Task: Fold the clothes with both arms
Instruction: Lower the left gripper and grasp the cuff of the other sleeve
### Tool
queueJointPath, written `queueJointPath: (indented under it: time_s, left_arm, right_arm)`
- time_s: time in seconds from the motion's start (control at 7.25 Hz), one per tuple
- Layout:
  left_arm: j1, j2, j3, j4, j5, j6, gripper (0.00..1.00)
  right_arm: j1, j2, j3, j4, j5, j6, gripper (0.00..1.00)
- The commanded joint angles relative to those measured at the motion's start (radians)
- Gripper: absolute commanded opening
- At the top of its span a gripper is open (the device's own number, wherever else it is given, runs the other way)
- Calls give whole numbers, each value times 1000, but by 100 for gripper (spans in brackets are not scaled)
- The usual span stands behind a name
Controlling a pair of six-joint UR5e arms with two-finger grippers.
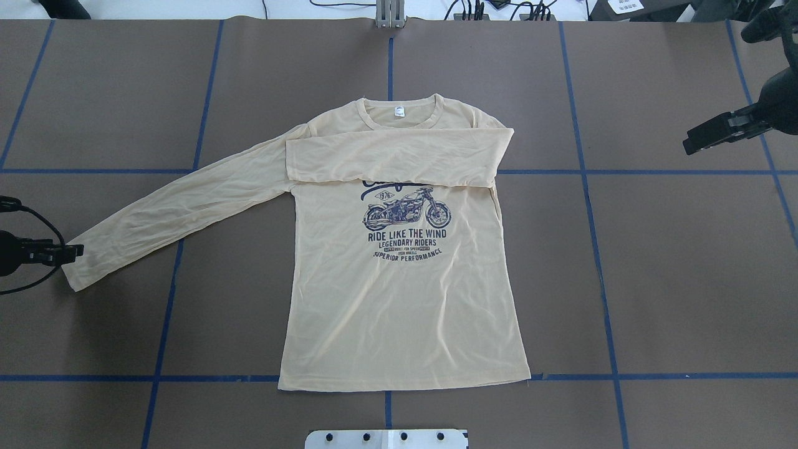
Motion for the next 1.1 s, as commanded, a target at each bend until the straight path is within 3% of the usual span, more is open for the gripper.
queueJointPath:
  time_s: [0.0, 0.41, 0.69, 0.97]
  left_arm:
    - [13, 1, 2, 0, -1, 0, 67]
    - [15, 10, 4, 0, -1, 2, 63]
    - [15, 10, 4, 0, -1, 0, 41]
    - [15, 10, 1, -3, -2, 2, 4]
  right_arm:
    - [0, 0, 2, 0, 1, 0, 100]
    - [0, 2, 2, 0, 1, 2, 100]
    - [0, 0, 8, 0, 3, 5, 100]
    - [0, 0, 8, 0, 3, 5, 100]
